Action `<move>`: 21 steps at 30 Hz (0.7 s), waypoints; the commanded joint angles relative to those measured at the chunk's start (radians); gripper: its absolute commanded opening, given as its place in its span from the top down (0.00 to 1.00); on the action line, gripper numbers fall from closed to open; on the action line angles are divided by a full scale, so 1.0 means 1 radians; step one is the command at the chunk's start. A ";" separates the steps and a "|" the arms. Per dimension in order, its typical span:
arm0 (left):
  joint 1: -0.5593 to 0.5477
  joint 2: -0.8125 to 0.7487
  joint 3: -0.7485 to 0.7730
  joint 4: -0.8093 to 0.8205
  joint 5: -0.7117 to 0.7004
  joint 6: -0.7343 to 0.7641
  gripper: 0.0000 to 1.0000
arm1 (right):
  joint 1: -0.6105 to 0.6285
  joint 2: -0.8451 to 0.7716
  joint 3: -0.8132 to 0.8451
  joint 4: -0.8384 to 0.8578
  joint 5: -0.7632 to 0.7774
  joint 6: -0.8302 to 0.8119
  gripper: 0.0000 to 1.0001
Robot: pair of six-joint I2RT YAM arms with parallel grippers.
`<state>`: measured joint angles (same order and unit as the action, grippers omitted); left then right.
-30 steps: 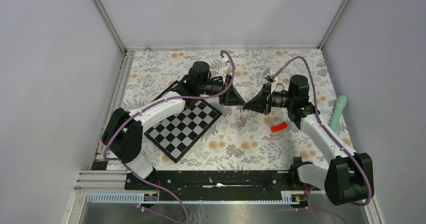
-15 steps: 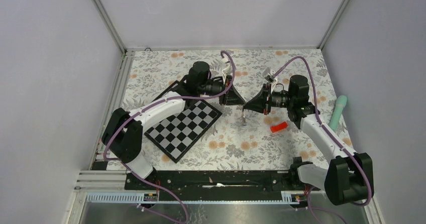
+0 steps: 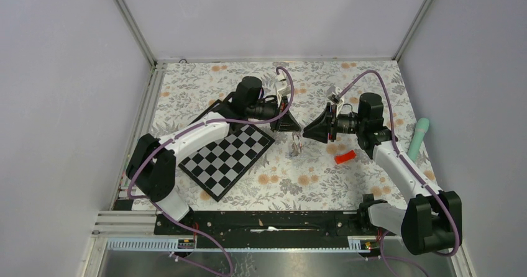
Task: Put the keys on the keyring
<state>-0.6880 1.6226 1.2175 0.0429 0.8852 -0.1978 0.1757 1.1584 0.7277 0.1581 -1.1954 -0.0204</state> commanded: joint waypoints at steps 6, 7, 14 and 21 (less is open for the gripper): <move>0.004 -0.056 0.053 -0.016 0.011 0.084 1.00 | -0.024 -0.037 0.059 -0.031 -0.014 -0.052 0.54; 0.004 -0.059 0.054 -0.025 0.014 0.098 1.00 | -0.025 -0.037 0.060 -0.032 -0.012 -0.052 0.51; 0.008 -0.098 0.078 -0.155 -0.028 0.255 1.00 | -0.025 -0.032 0.096 -0.093 0.066 -0.093 0.34; 0.026 -0.168 0.088 -0.322 -0.075 0.439 1.00 | -0.017 0.036 0.171 -0.117 0.247 -0.091 0.19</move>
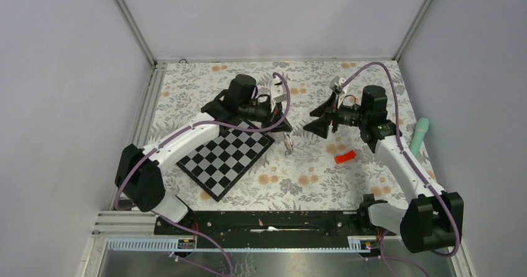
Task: Put the keys on the keyring
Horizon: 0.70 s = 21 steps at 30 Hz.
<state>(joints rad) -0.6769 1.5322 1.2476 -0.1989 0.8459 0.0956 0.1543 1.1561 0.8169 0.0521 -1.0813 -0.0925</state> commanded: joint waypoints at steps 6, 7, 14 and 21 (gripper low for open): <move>0.019 -0.129 0.069 -0.205 -0.072 0.186 1.00 | 0.085 0.183 0.193 -0.012 0.355 -0.053 0.13; 0.020 -0.140 0.071 -0.223 -0.077 0.192 1.00 | 0.103 0.220 0.216 -0.006 0.394 -0.053 0.13; 0.023 -0.178 0.093 -0.330 -0.058 0.219 1.00 | 0.225 0.539 0.468 -0.045 0.541 -0.121 0.08; 0.025 -0.187 0.097 -0.345 -0.064 0.214 1.00 | 0.301 0.879 0.837 -0.263 0.601 -0.167 0.07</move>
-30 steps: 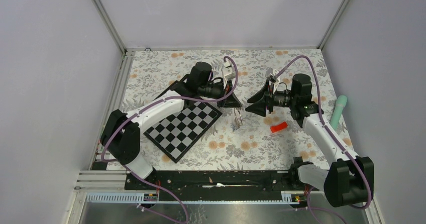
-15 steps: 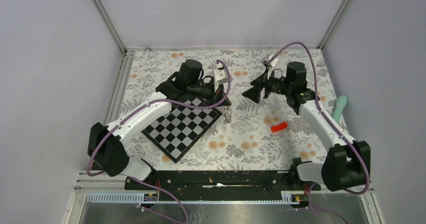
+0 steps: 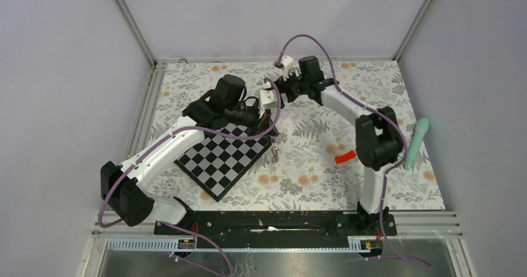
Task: Put the keys on the keyring
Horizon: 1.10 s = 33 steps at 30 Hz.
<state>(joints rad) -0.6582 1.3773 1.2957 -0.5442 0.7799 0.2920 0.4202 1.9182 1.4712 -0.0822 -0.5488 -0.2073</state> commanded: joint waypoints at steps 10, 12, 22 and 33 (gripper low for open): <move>0.006 -0.029 0.064 0.012 0.037 -0.034 1.00 | 0.110 0.453 0.562 -0.351 0.178 -0.093 0.12; 0.006 -0.030 0.063 0.013 0.045 -0.039 1.00 | 0.122 0.499 0.623 -0.390 0.200 -0.092 0.14; 0.006 -0.061 0.042 0.038 0.050 -0.063 1.00 | 0.173 0.597 0.728 -0.526 0.319 -0.114 0.35; 0.006 -0.091 0.031 0.046 0.028 -0.060 1.00 | 0.173 0.445 0.469 -0.466 0.386 -0.163 0.68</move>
<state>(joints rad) -0.6582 1.3296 1.3128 -0.5564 0.7971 0.2356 0.5888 2.4405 2.0457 -0.5045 -0.2192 -0.3408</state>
